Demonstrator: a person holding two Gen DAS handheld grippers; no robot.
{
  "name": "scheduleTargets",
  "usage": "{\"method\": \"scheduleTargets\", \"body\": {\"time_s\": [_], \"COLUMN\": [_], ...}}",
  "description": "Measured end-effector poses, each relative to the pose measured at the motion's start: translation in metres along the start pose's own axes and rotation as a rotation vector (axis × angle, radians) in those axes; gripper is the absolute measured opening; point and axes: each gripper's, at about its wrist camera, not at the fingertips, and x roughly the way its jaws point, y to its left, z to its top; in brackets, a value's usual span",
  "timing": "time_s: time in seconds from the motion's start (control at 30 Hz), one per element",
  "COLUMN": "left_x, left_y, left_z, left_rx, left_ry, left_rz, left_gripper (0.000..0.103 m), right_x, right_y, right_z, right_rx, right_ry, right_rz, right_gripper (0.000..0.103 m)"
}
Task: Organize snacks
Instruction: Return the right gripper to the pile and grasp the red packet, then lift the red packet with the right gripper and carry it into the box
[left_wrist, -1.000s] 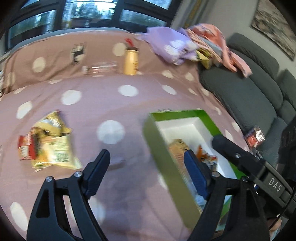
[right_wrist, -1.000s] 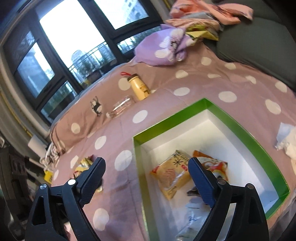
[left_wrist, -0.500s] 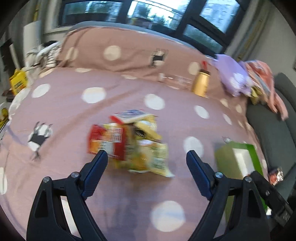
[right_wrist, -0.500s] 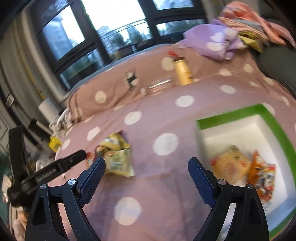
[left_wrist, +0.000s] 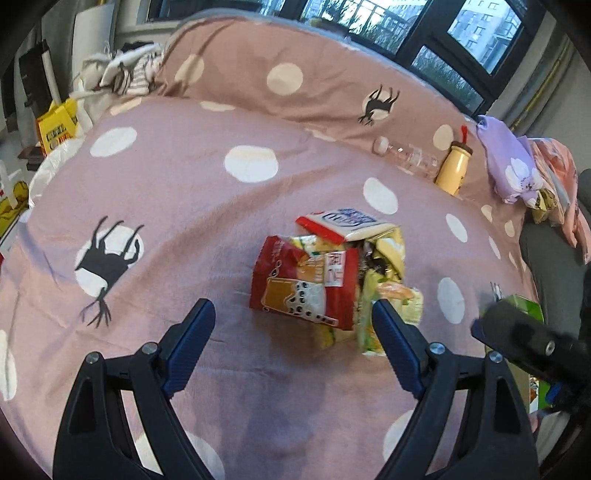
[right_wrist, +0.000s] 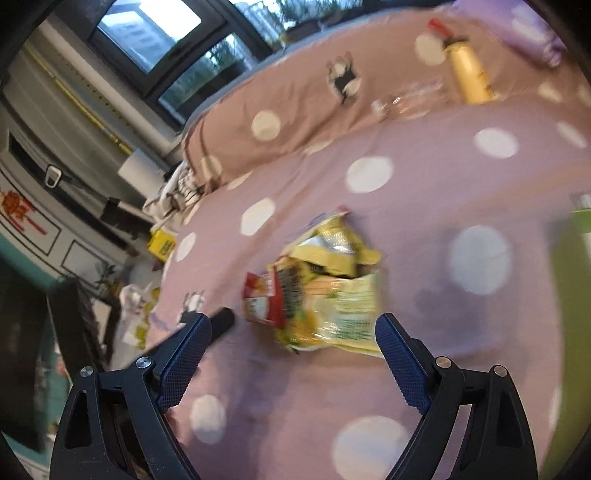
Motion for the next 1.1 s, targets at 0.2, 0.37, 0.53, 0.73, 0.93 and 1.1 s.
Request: {"method": "scheduleTargets", "body": {"time_s": [0.2, 0.37, 0.53, 0.73, 0.93, 1.1], "left_x": [0.027, 0.042, 0.051, 0.042, 0.004, -0.035], "left_y": [0.015, 0.022, 0.022, 0.015, -0.015, -0.050], "left_z": [0.005, 0.007, 0.008, 0.004, 0.000, -0.009], "left_rx": [-0.071, -0.103, -0.090, -0.047, 0.028, 0.109], "left_ry": [0.059, 0.085, 0.091, 0.075, 0.021, -0.040], "left_rz": [-0.079, -0.113, -0.126, -0.105, -0.071, -0.082], "left_gripper": [0.086, 0.084, 0.069, 0.059, 0.058, 0.058], "right_x": [0.054, 0.099, 0.132, 0.128, 0.090, 0.031], "right_y": [0.023, 0.030, 0.027, 0.032, 0.035, 0.039], "right_z": [0.024, 0.034, 0.030, 0.026, 0.022, 0.016], "right_rx": [-0.032, -0.031, -0.037, -0.105, -0.112, -0.115], "right_ry": [0.126, 0.228, 0.268, 0.237, 0.172, 0.072], "right_rz": [0.072, 0.067, 0.009, -0.026, -0.006, 0.012], "right_gripper": [0.088, 0.068, 0.047, 0.039, 0.039, 0.039]}}
